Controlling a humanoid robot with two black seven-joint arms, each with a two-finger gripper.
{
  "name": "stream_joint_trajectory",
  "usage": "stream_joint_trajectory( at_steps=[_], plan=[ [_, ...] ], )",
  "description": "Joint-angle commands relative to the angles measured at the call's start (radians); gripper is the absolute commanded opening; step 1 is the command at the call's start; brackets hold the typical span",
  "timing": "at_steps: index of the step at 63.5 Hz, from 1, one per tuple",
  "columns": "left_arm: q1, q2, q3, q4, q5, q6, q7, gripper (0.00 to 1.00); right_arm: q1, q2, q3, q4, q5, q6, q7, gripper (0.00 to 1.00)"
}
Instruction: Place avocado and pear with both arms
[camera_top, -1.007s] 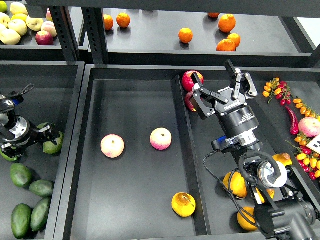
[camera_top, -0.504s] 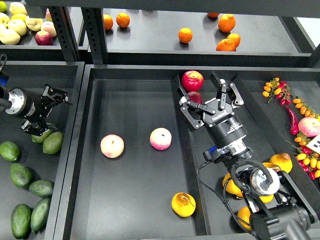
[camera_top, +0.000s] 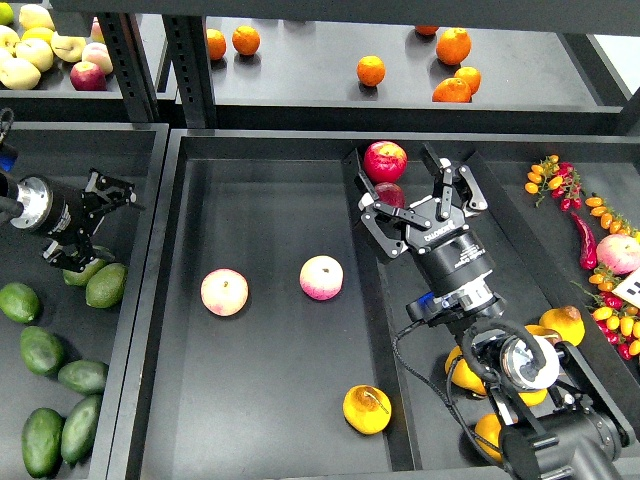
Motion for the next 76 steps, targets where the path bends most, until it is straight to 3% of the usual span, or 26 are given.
stream_joint_trajectory(
  at_steps=[1,14,36,49,76],
  plan=[
    [0.142,-0.066,-0.185,-0.030,-0.001,0.000,0.000,0.98,-0.023,-0.068,-0.026,0.001,0.002,-0.001,-0.036,1.00],
    [0.337,-0.218,-0.420,-0.152,0.000,0.000,0.000,0.98,-0.030,-0.217,-0.086,0.001,0.002,0.001,-0.129,1.00],
    [0.562,-0.498,-0.639,-0.332,0.005,0.000,0.000,0.98,0.015,-0.434,-0.268,-0.004,-0.001,-0.001,-0.129,1.00],
    [0.630,-0.567,-0.699,-0.369,0.006,0.000,0.000,0.98,0.109,-0.550,-0.382,-0.014,-0.009,0.001,-0.129,1.00],
    [0.669,-0.575,-0.725,-0.372,0.010,0.000,0.000,0.99,0.164,-0.528,-0.577,-0.080,-0.175,0.001,-0.129,1.00]
  ],
)
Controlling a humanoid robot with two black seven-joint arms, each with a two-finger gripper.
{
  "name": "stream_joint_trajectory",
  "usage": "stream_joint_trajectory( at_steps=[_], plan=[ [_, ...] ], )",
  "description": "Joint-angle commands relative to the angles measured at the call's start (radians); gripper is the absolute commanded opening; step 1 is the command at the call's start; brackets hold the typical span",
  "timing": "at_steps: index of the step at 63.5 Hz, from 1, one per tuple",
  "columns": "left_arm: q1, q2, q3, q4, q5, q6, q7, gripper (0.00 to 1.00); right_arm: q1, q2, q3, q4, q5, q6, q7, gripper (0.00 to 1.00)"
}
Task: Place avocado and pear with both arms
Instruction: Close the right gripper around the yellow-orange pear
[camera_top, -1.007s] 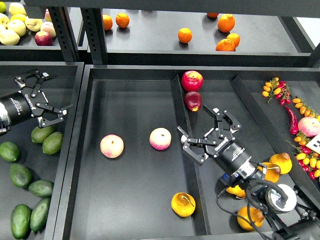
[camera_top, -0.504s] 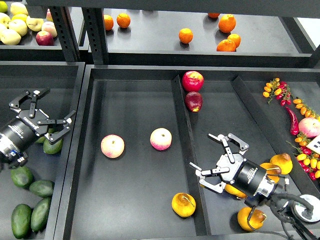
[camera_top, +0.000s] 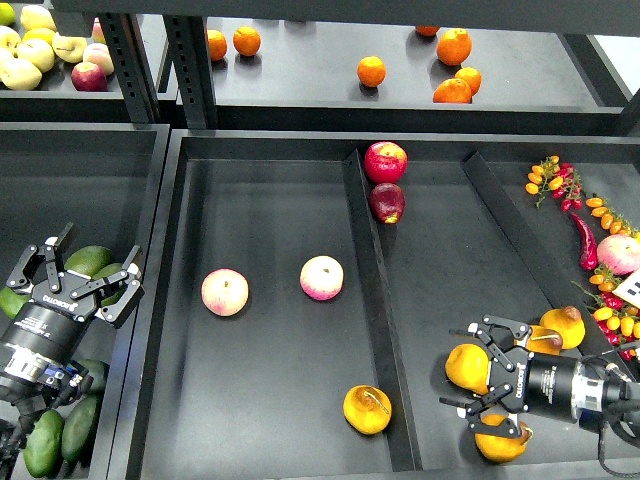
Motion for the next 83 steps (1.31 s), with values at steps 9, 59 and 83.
stream_joint_trajectory(
  at_steps=[9,59,83],
  plan=[
    [0.013,0.000,0.006,-0.024,0.004,0.000,0.000,0.99,0.000,0.086,-0.077,-0.089,-0.091,-0.001,0.000,1.00],
    [0.019,0.000,0.026,-0.044,0.007,0.000,0.000,0.99,0.042,0.335,-0.068,-0.319,-0.108,-0.001,0.000,1.00],
    [0.019,0.000,0.029,-0.045,0.007,0.000,0.000,0.99,0.050,0.376,-0.065,-0.365,-0.108,-0.001,0.000,1.00]
  ],
)
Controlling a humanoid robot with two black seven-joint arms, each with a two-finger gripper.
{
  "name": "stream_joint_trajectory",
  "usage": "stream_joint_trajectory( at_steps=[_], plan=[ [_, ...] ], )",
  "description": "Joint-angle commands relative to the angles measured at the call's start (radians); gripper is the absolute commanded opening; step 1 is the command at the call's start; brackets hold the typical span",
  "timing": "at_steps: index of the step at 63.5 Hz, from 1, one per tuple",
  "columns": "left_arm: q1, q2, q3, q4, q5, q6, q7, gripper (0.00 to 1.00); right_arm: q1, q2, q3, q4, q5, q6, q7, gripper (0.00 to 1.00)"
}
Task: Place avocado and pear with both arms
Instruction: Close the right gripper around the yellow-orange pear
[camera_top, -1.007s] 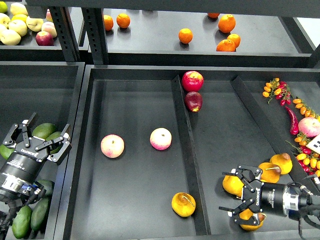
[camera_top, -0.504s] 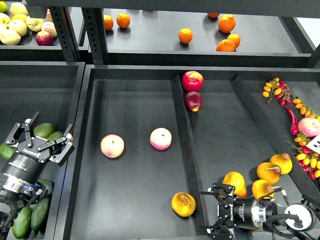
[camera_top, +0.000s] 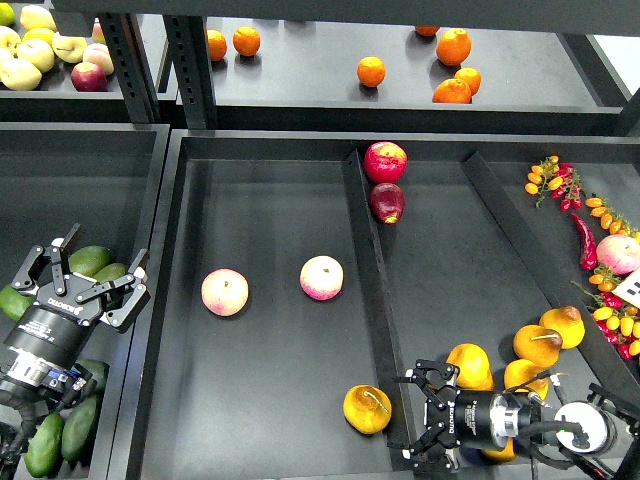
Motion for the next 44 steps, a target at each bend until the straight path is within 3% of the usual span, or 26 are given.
stream_joint_trajectory(
  at_steps=[1,44],
  plan=[
    [0.000,0.000,0.000,-0.001,0.000,0.000,0.000,0.99,0.007,0.016,0.001,-0.018,0.000,0.000,0.000,1.00],
    [0.008,0.000,0.000,-0.004,0.000,0.000,0.000,0.99,0.032,0.095,-0.001,-0.105,-0.008,0.000,0.000,0.99]
  ],
)
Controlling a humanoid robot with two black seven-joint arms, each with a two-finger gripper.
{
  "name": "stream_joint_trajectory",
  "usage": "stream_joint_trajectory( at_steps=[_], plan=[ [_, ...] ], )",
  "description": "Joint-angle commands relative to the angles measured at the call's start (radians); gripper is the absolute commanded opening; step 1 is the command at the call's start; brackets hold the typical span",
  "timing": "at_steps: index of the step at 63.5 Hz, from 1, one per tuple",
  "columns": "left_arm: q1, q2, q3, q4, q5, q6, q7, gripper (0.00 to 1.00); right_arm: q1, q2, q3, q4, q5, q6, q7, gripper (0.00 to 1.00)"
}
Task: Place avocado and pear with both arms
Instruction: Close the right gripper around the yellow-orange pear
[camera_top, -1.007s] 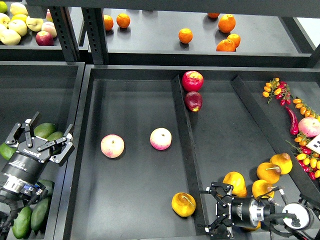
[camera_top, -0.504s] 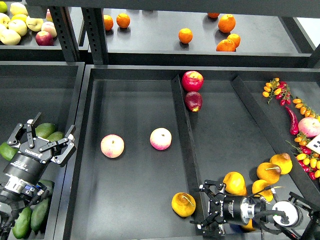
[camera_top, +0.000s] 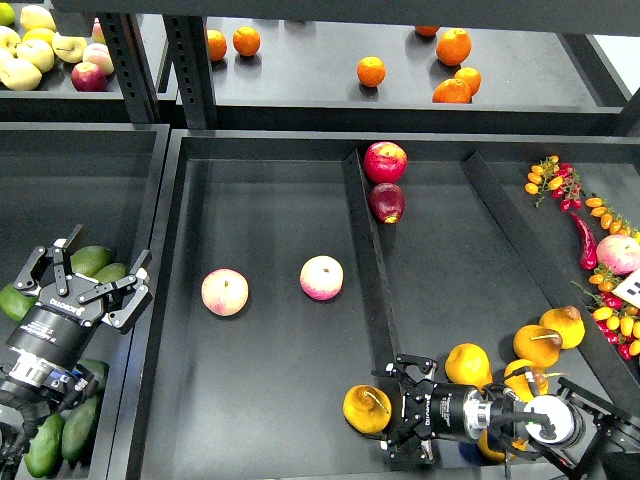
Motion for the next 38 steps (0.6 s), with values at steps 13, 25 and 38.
stream_joint_trajectory(
  at_steps=[13,25,38],
  plan=[
    [0.005,0.000,0.000,-0.002,0.000,0.000,0.000,0.99,0.001,0.012,-0.004,-0.011,-0.014,0.000,0.000,0.97],
    [0.015,0.000,0.000,-0.006,0.000,0.000,0.000,0.99,0.001,0.026,0.001,-0.011,-0.019,-0.002,0.000,0.88],
    [0.027,0.000,0.000,-0.020,-0.002,0.000,0.000,0.99,0.001,0.029,0.001,-0.011,-0.019,-0.002,0.000,0.72]
  ],
)
